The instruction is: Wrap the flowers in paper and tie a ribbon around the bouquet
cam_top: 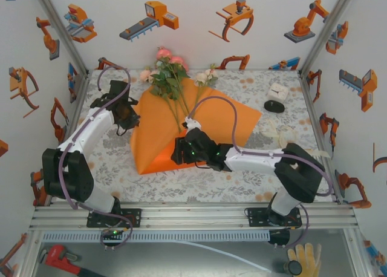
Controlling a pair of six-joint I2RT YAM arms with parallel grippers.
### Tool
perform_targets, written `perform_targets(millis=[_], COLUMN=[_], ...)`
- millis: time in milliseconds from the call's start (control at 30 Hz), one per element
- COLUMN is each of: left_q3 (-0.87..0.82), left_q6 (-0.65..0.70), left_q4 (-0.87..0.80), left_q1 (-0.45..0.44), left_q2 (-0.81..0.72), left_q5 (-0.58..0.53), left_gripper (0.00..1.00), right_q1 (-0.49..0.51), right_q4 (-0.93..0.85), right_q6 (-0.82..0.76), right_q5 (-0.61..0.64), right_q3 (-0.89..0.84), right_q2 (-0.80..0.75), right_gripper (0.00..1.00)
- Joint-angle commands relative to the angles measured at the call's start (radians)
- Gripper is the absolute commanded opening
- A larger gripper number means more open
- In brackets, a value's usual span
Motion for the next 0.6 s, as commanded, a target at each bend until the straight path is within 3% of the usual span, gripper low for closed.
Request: perform_targets(millis=[0, 333, 567], left_q3=[0.007, 0.007, 0.035], left_q6=[0.011, 0.011, -0.015], left_q4=[-0.001, 0.002, 0.010], left_q1=[0.014, 0.023, 0.023], left_q2=[-0.020, -0.026, -0.034], left_q5=[0.009, 0.024, 0.109], left_gripper=[0.14, 0.14, 0.15], right_q1=[-0.001, -0.002, 0.000], right_q4=[0.073, -0.002, 0.065], right_q6=[0.045, -0.176, -0.079], right_q5=[0.001, 0.175, 0.043], right_q3=[0.010, 0.114, 0.074], right_q2=[0.063, 0.184, 0.239], right_gripper=[0.53, 0.53, 0.52])
